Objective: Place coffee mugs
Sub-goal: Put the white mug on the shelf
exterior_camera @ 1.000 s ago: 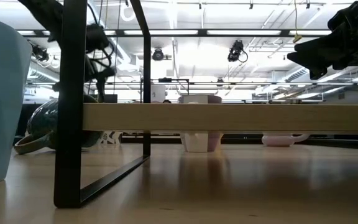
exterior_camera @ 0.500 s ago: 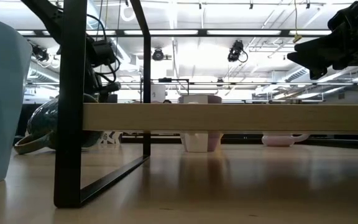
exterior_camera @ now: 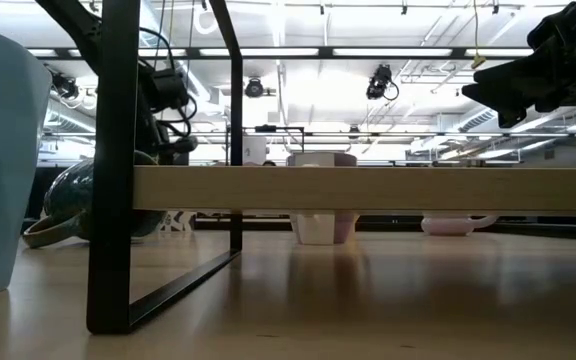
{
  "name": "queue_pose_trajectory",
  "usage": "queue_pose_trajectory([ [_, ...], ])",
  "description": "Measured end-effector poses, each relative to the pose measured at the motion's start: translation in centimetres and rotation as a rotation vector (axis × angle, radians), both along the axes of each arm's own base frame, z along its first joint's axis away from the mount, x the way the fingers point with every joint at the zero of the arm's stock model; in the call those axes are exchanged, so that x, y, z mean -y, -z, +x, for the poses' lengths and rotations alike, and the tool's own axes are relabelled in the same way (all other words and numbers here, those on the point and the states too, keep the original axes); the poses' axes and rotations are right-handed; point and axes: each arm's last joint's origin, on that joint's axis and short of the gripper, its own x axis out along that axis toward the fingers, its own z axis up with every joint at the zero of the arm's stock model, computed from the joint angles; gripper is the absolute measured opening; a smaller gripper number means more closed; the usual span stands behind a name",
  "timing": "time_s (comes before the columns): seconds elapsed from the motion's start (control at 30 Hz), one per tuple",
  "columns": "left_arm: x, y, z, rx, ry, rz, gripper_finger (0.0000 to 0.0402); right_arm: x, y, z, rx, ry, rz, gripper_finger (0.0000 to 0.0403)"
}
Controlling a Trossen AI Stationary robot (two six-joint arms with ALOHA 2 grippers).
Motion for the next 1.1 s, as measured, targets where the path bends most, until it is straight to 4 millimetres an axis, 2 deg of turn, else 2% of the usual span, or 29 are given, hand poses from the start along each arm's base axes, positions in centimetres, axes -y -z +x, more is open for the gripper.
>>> queue_pose_trajectory([
  [0.53,-0.2,-0.1,0.1,-0.034,0.083,0.041,0.0038,0.0,0.0,0.0,0.001,0.001,0.000,0.0172],
  [0.83,-0.5,-0.5,0.4,-0.029,0.139,0.103,0.0033,0.0,0.0,0.0,0.002,0.001,0.000,0.0172],
  [1.0,-0.9,-1.9,1.0,0.089,0.191,0.181,0.0032,0.0,0.0,0.0,0.002,0.002,0.000,0.0172],
  [1.1,-1.3,-3.6,1.7,0.170,0.244,0.204,0.0032,0.0,0.0,0.0,0.002,0.002,0.000,0.0172],
])
